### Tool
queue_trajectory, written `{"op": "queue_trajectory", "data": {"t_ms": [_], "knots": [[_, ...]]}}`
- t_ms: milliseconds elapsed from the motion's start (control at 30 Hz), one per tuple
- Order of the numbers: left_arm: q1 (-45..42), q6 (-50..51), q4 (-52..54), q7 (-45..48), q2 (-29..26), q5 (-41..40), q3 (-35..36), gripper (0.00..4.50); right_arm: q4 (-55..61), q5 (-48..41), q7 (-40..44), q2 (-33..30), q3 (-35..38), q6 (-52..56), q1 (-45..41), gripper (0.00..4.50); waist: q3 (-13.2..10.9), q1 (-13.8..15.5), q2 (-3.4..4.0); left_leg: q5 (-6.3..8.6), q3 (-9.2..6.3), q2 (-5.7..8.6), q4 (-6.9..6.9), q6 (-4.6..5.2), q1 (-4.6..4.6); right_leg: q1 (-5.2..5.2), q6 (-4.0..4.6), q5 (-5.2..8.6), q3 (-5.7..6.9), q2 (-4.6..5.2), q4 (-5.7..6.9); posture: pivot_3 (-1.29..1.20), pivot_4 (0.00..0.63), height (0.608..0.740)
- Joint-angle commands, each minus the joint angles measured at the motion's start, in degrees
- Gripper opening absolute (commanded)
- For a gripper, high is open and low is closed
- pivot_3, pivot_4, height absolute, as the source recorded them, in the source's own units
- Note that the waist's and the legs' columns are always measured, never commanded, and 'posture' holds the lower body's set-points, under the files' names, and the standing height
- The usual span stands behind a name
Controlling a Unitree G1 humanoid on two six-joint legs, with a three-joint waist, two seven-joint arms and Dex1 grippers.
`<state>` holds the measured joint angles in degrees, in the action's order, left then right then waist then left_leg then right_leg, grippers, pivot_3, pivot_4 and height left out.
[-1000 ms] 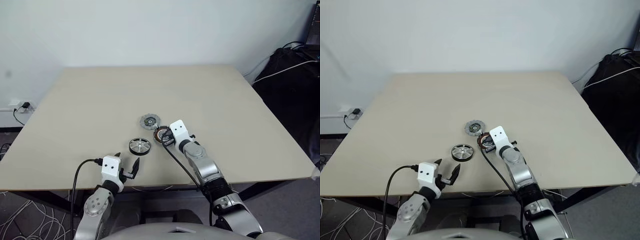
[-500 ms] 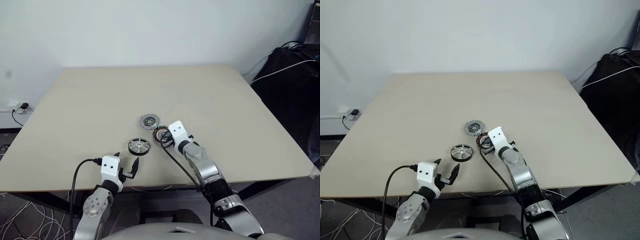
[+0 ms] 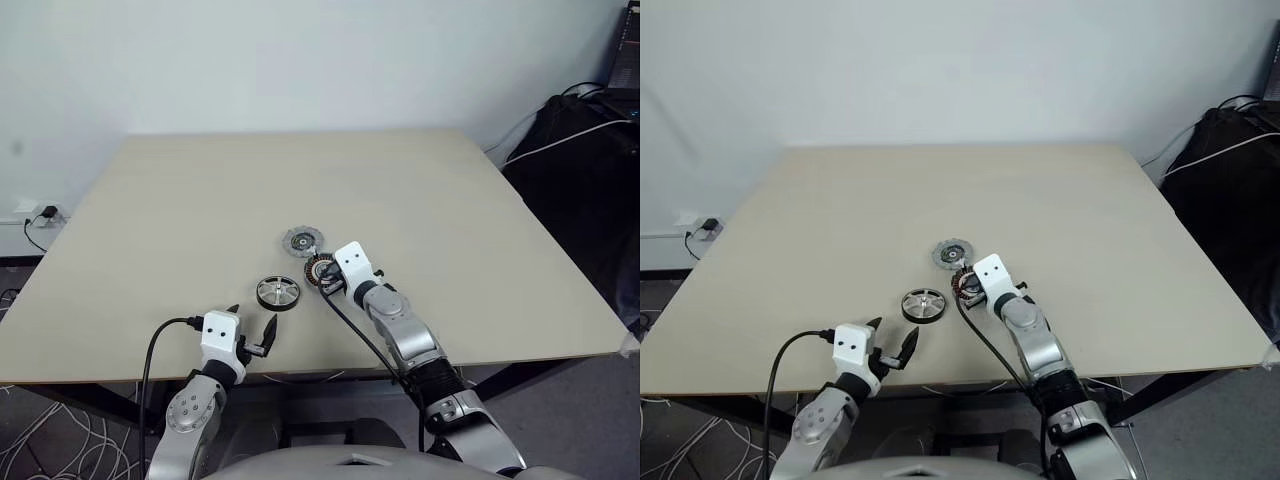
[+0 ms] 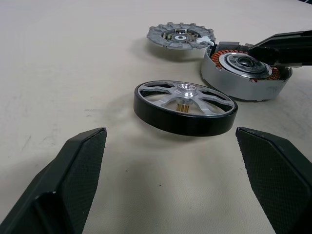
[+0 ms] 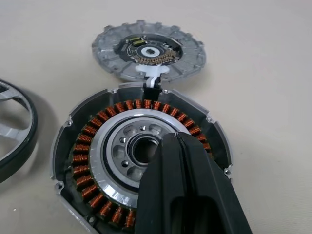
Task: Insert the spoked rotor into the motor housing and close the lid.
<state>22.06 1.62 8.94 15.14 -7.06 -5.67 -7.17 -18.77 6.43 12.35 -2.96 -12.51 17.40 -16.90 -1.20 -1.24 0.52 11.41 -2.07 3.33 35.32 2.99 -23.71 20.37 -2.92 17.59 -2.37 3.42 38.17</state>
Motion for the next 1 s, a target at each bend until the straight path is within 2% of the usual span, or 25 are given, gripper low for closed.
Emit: {"op": "queue_trajectory", "data": {"t_ms": [33,467,833,1000], "knots": [[-0.2,-0.5,2.0,-0.1,0.1,0.0,-0.1,4.5,1.7,0.3,-2.1,0.3,1.2,-2.5,-1.0,0.03,0.0,0.0,0.0,0.0,0.0,0.0,0.0,0.0,0.0,0.0,0.0,0.0,0.0,0.0,0.0,0.0,0.0,0.74],[0.0,0.7,3.8,-0.3,0.1,-0.2,-0.1,4.5,1.2,-1.1,0.1,1.3,0.8,-1.9,-1.0,0.03,0.0,0.0,0.0,-0.01,0.0,0.0,0.01,-0.01,0.0,-0.01,0.0,0.0,0.0,-0.01,0.01,0.0,0.0,0.74],[-0.1,-1.4,1.1,0.0,0.3,-0.1,0.1,4.5,-2.7,0.4,0.4,1.5,0.0,2.9,-2.6,0.03,0.1,0.0,-0.03,-0.01,0.0,0.0,0.01,-0.02,0.08,-0.06,0.0,0.0,0.0,-0.01,0.05,0.0,0.0,0.74],[-0.6,-2.0,-0.1,0.4,0.1,-0.5,0.7,4.5,-1.1,-0.9,0.3,1.7,1.0,1.4,-2.7,0.03,0.1,0.0,-0.04,-0.01,0.0,0.0,0.02,-0.02,0.11,-0.1,0.0,0.0,0.01,0.0,0.08,0.0,0.0,0.74]]}}
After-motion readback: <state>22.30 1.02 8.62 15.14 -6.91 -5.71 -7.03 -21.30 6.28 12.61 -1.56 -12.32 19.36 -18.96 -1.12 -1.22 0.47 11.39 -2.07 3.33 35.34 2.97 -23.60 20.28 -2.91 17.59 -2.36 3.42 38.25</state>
